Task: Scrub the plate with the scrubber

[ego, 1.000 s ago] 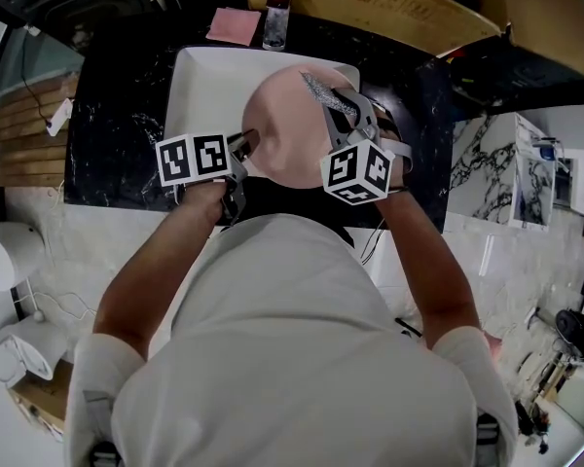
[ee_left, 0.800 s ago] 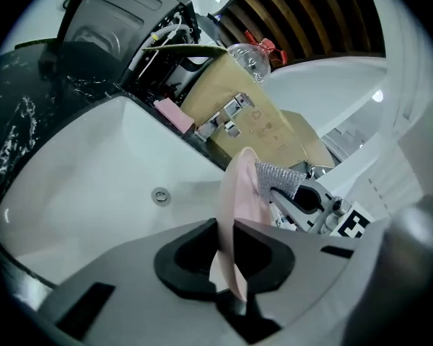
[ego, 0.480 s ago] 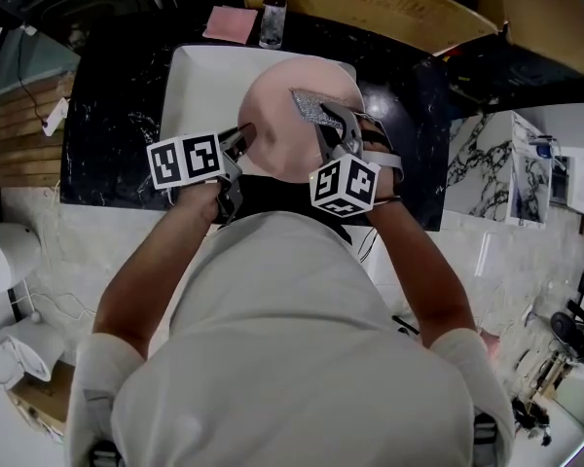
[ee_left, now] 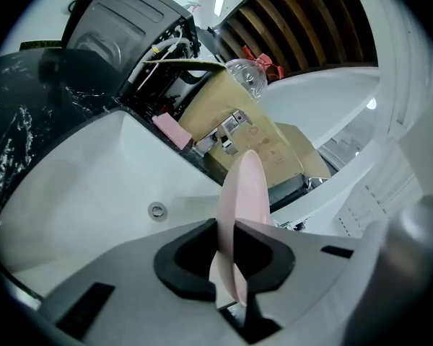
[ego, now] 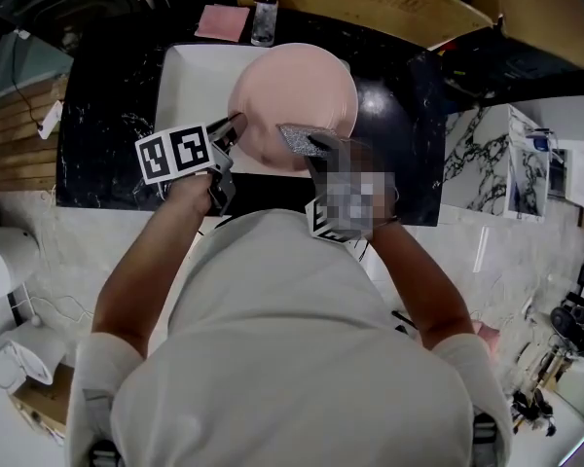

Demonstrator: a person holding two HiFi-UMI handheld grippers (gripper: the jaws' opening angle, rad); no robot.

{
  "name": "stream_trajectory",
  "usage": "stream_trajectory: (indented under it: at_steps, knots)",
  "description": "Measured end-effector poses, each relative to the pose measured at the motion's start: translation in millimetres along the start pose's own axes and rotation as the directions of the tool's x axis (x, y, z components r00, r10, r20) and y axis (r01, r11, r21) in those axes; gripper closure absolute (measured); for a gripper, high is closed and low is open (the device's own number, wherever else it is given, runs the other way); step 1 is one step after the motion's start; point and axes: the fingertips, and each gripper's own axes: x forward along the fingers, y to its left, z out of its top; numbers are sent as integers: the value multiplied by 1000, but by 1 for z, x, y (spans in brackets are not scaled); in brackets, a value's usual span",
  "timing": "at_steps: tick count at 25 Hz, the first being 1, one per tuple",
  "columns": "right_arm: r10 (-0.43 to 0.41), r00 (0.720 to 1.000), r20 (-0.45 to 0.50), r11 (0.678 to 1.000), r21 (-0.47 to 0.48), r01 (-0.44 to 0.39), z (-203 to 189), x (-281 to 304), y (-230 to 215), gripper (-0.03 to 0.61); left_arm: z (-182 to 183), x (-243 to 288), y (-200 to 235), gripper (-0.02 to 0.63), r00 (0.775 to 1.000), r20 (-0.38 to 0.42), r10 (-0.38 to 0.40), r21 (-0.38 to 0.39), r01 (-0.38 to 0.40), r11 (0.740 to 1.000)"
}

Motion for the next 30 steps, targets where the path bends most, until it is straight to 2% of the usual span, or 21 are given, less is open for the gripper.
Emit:
stream_trajectory:
  at_steps: [2,4,10,15,21,30]
  knots:
    - [33,999,10,999,21,-33,3,-4,1,502,0,1,2,573,1000,-3,11,13,-11,1000]
    - [14,1000,26,998,53,-15,6,-9,-12,502,-3,1,4,578,1000,-7,20,18,-19,1000]
    - [-183,983,22,978,104,180,10,-12,-88,502,-11,3,-5,585,1000,-26,11,47,-10,999]
    - [-251,968,-31,965,68,252,8,0,-117,500,-19,3,-14,580,999,-40,5,62,-3,998]
    - [-192,980,-55,981,-31,190,7,9,-82,500,-15,-1,-18,575,1000,-18,-10,78,11,997]
    - [-65,998,-26,994,-86,63,10,-2,-19,502,-6,-5,-11,574,1000,9,-14,47,14,999]
